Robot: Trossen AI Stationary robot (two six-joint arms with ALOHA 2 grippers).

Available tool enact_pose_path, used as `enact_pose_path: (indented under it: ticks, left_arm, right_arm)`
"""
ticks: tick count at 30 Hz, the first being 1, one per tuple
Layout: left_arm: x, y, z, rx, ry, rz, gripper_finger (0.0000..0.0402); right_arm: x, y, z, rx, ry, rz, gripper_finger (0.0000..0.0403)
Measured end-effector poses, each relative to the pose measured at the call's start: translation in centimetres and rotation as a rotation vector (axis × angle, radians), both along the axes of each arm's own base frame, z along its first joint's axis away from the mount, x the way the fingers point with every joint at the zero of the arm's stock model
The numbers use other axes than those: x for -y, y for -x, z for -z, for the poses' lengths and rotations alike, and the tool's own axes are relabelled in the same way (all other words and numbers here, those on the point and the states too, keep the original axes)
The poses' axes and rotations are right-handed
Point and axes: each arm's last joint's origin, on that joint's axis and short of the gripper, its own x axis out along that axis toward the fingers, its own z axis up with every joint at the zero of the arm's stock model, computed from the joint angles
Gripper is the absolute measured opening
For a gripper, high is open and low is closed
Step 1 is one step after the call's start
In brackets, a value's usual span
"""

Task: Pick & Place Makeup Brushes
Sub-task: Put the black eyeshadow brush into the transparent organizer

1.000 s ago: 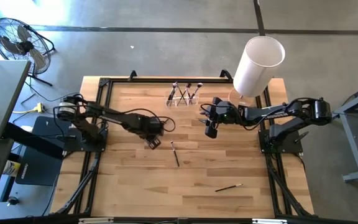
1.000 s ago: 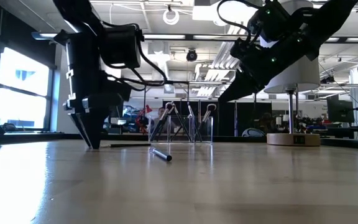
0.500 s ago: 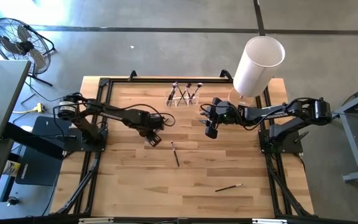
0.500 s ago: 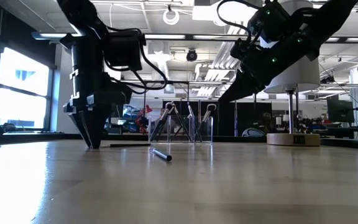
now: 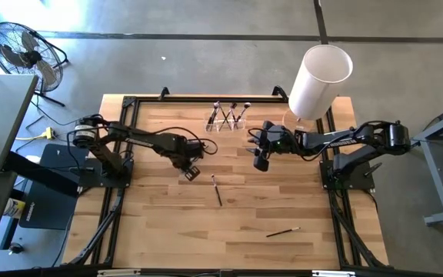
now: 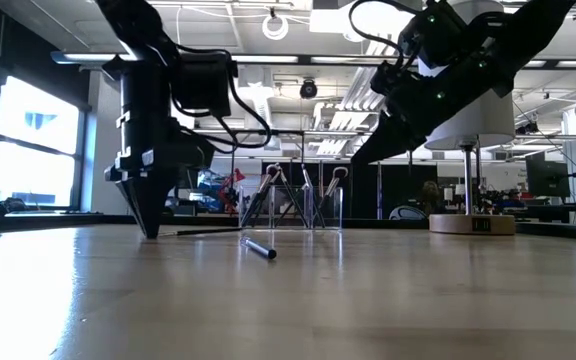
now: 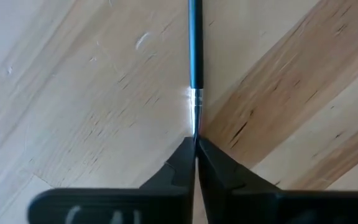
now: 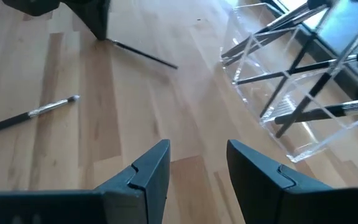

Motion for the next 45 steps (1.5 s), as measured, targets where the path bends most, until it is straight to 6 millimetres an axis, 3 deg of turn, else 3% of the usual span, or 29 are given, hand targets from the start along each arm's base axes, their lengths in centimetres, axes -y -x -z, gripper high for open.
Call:
enact_pose_path:
  ticks: [7,11,19,31,39,45]
  left_arm:
    - [0.3,0.3,-0.1,-0.036,0.099,-0.016,0.0001]
    - [0.6,0.4,-1.4,-0.073,0.207,-0.005,0.0]
    - [-1.4,-2.3,-5.7,0.078,0.271,0.013,0.0]
    - [-5.7,-5.7,-12.6,0.445,0.328,-0.05,0.0]
    - [-6.4,-8.2,-14.5,0.534,0.327,-0.033,0.0]
    - [-6.7,-9.5,-14.4,0.536,0.341,-0.033,0.0]
  right_arm:
    - [0.1,-0.1,-0.2,0.02,0.039,0.023,0.0154]
    - [-0.1,-0.2,-0.3,-0.015,0.151,-0.056,0.0154]
    - [-2.6,-0.5,-0.4,-0.152,0.569,-0.209,0.0154]
    - [-4.6,-1.0,-1.4,-0.236,0.939,-0.289,0.0154]
    - [-5.1,-3.4,-4.3,-0.3,1.201,-0.341,0.0154]
    - [-4.9,-5.8,-4.2,-0.444,1.323,-0.354,0.0153]
